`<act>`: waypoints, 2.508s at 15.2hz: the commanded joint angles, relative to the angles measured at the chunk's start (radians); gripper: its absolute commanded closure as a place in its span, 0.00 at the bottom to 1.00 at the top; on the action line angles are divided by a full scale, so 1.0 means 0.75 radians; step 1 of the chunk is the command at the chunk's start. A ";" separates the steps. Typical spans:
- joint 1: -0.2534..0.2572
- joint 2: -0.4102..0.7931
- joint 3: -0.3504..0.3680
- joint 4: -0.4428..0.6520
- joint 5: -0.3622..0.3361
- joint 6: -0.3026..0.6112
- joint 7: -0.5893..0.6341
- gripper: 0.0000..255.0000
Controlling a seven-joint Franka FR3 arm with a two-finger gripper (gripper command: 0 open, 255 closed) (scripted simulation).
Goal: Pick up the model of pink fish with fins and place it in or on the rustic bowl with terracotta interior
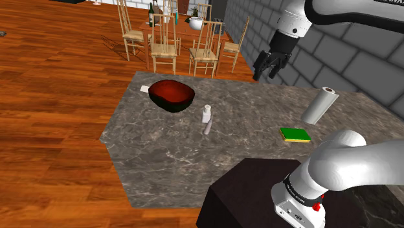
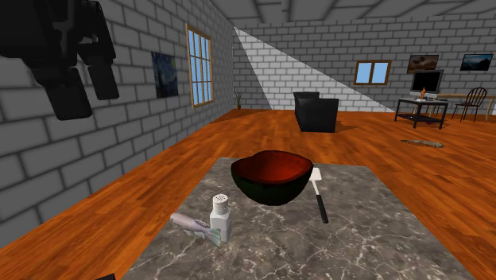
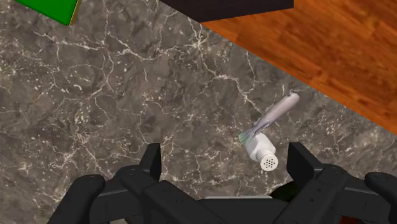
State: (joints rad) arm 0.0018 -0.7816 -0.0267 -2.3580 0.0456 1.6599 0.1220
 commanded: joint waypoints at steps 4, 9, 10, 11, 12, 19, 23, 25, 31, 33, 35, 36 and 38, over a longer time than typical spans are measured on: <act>-0.023 0.039 0.106 -0.073 0.031 0.098 0.191 0.00; -0.062 0.169 0.279 -0.143 0.074 0.264 0.510 0.00; -0.072 0.203 0.313 -0.149 0.079 0.297 0.575 0.00; -0.082 0.241 0.347 -0.153 0.083 0.330 0.640 0.00; -0.093 0.282 0.381 -0.154 0.085 0.363 0.705 0.00; -0.187 0.633 0.595 -0.093 0.025 0.573 1.188 0.00; -0.238 0.878 0.679 -0.012 -0.084 0.663 1.492 0.00; -0.237 0.897 0.678 -0.032 -0.096 0.700 1.500 0.00; -0.243 0.959 0.681 -0.083 -0.135 0.806 1.529 0.00; -0.243 0.959 0.681 -0.083 -0.135 0.806 1.529 0.00; -0.243 0.959 0.681 -0.083 -0.135 0.806 1.529 0.00; -0.243 0.959 0.681 -0.083 -0.135 0.806 1.529 0.00; -0.243 0.959 0.681 -0.083 -0.135 0.806 1.529 0.00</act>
State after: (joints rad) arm -0.1802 -0.0623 0.4838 -2.4204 -0.0556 2.2642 1.2691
